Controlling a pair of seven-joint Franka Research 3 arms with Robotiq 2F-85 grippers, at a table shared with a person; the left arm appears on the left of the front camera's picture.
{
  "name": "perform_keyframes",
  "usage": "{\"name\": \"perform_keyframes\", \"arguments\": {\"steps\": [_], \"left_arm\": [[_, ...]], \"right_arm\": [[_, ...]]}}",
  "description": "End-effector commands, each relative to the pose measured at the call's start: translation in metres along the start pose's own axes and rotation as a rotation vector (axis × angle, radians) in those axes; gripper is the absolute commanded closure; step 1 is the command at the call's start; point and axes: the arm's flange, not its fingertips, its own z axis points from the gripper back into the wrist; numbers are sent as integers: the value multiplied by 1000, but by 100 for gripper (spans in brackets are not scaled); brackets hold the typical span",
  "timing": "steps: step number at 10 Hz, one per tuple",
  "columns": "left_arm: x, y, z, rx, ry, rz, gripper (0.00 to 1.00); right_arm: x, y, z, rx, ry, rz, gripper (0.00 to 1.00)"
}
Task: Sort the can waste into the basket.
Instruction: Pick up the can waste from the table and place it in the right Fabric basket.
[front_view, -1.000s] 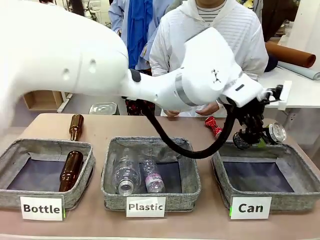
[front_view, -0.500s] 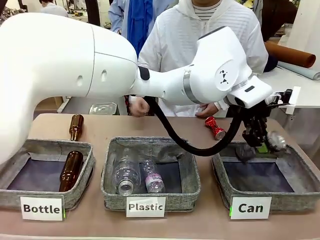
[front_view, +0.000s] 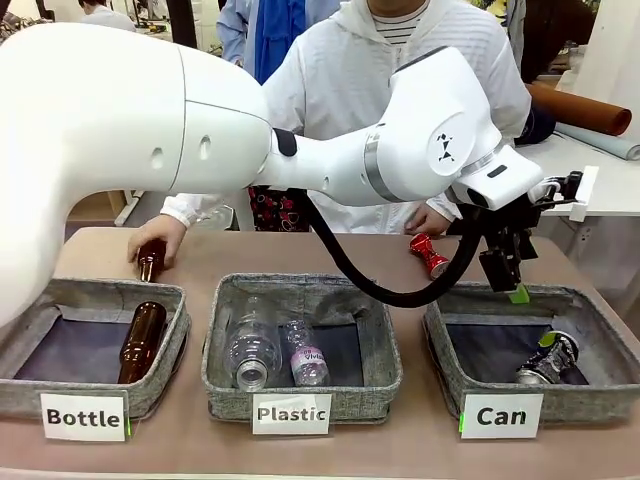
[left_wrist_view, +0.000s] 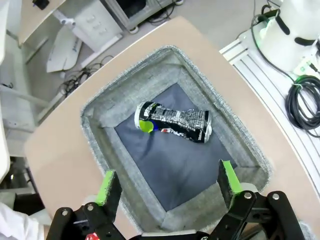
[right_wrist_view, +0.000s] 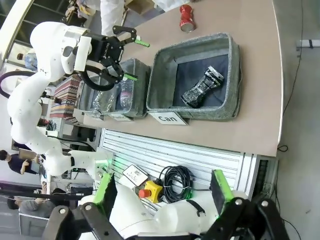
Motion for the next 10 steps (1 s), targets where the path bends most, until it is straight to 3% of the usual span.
{"name": "perform_keyframes", "arguments": {"steps": [1, 4, 6, 8, 10], "left_arm": [[5, 1, 8, 1, 47, 9, 0], [4, -9, 20, -83, 82, 54, 0], [-6, -41, 62, -133, 125, 90, 0], [-25, -78, 108, -77, 106, 109, 0], [-39, -91, 136, 6, 70, 117, 0]], "right_arm": [[-5, 5, 8, -7, -27, -21, 0], [0, 0, 1, -1, -1, 1, 0], [33, 20, -41, 41, 42, 96, 0], [69, 54, -93, 127, 129, 217, 0], [87, 81, -141, 164, 201, 264, 0]]}}
